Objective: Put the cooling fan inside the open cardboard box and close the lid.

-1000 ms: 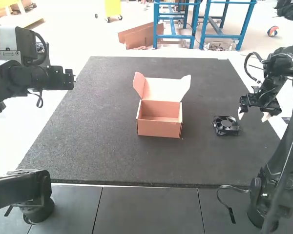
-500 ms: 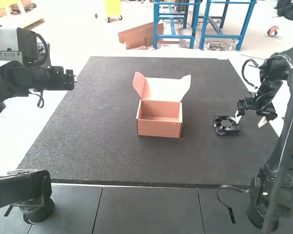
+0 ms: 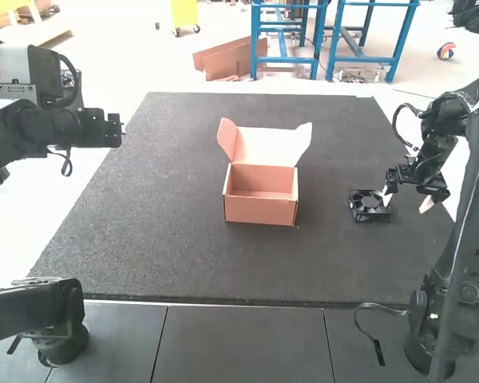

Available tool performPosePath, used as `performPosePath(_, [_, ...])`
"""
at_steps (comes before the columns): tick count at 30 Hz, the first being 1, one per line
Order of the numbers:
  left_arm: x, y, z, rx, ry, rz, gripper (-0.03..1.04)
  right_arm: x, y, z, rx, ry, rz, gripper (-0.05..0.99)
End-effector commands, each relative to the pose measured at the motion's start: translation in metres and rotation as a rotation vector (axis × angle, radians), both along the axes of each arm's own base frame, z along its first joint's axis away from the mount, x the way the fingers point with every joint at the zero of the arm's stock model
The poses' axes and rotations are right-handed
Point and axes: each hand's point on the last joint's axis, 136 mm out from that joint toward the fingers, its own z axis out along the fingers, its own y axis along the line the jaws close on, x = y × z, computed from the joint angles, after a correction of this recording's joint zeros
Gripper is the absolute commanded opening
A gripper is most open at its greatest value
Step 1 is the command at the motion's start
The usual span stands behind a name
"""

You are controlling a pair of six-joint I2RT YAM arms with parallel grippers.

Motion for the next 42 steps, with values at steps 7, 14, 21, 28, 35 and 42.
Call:
performPosePath(7, [0.000,-0.003,0.001,0.003,-0.004,-0.018,0.97,-0.005,0.007,-0.008,0.017,0.049,0.005,0.79])
performPosePath(14, [0.000,-0.004,0.003,0.005,-0.002,-0.024,0.97,-0.004,0.014,-0.019,0.017,0.043,0.022,0.45])
performPosePath(21, [-0.001,-0.005,0.006,0.011,-0.001,-0.030,0.97,0.001,0.028,-0.021,0.050,0.025,0.028,-0.02])
performPosePath(28, [-0.002,-0.005,0.010,0.026,-0.003,-0.037,0.97,0.004,0.032,-0.009,0.074,-0.006,-0.005,-0.02])
performPosePath(35, [-0.004,-0.006,0.008,0.038,0.006,-0.047,0.97,0.002,0.038,0.038,0.097,-0.129,0.003,-0.02])
performPosePath(42, [-0.002,-0.018,0.010,0.053,-0.009,-0.095,0.97,-0.016,0.050,0.104,0.114,-0.253,0.010,-0.01])
